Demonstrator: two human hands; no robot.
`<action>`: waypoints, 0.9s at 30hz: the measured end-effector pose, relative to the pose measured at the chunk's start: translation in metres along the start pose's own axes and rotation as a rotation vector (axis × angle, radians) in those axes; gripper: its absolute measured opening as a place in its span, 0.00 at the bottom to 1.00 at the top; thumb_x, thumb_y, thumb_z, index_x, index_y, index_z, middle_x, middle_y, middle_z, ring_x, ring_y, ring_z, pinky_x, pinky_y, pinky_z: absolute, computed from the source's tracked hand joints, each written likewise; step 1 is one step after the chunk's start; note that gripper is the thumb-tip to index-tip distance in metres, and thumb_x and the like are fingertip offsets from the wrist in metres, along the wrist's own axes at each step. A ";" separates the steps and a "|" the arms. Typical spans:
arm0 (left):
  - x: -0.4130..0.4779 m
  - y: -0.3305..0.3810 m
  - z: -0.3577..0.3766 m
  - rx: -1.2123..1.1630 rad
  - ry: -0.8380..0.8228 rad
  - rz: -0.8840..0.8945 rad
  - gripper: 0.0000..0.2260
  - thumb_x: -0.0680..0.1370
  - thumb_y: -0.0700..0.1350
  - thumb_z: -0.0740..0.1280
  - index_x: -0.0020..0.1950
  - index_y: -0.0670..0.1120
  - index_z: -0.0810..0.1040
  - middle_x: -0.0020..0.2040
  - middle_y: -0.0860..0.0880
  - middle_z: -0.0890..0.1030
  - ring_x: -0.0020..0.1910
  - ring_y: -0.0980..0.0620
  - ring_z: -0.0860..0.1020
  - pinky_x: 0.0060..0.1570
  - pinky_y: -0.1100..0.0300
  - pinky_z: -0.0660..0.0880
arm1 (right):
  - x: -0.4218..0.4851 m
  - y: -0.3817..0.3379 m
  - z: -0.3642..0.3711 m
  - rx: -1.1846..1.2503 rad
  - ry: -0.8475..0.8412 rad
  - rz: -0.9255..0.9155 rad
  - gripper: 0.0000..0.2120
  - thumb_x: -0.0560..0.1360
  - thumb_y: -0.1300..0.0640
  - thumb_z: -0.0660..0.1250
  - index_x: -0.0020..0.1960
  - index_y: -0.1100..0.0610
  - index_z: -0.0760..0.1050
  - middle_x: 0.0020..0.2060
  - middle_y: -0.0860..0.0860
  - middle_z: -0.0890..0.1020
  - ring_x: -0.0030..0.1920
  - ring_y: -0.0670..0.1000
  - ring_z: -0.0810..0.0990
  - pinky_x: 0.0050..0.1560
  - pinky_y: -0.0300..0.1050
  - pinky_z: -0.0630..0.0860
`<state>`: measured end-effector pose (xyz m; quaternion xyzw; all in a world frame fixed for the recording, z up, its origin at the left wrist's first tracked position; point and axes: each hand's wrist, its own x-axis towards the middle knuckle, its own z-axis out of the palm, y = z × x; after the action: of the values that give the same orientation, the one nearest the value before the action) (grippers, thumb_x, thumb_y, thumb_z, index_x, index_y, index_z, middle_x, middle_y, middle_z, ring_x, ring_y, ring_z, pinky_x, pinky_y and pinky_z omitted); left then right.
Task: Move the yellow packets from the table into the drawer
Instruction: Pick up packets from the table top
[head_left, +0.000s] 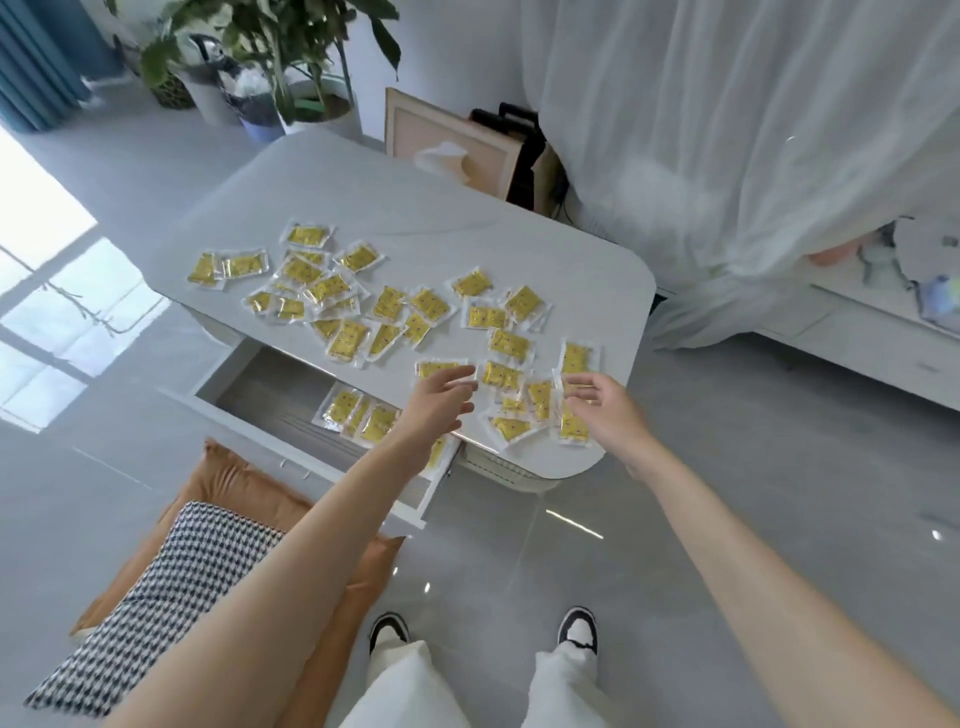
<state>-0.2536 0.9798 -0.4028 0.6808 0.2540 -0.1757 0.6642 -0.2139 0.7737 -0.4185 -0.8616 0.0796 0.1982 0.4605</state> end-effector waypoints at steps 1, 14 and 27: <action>0.001 0.004 0.013 0.001 0.003 0.002 0.15 0.80 0.40 0.58 0.67 0.47 0.72 0.58 0.50 0.77 0.54 0.50 0.76 0.60 0.53 0.72 | 0.002 0.006 -0.012 0.012 -0.003 -0.001 0.13 0.77 0.59 0.63 0.61 0.51 0.74 0.55 0.50 0.80 0.55 0.49 0.77 0.52 0.44 0.74; 0.009 0.050 0.199 -0.059 0.112 -0.025 0.16 0.80 0.38 0.58 0.67 0.46 0.72 0.59 0.49 0.77 0.51 0.50 0.76 0.54 0.57 0.72 | 0.031 0.065 -0.201 0.029 -0.048 0.027 0.14 0.77 0.59 0.63 0.62 0.54 0.73 0.58 0.54 0.80 0.55 0.49 0.77 0.55 0.42 0.71; 0.102 0.076 0.228 -0.113 0.189 -0.094 0.17 0.79 0.39 0.58 0.68 0.47 0.71 0.59 0.49 0.77 0.51 0.50 0.76 0.57 0.54 0.74 | 0.147 0.044 -0.228 -0.132 -0.260 -0.046 0.15 0.78 0.62 0.60 0.64 0.56 0.72 0.59 0.53 0.78 0.57 0.49 0.76 0.49 0.39 0.70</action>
<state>-0.1043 0.7653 -0.4127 0.6433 0.3567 -0.1271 0.6654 -0.0332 0.5669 -0.3997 -0.8585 -0.0137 0.3024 0.4139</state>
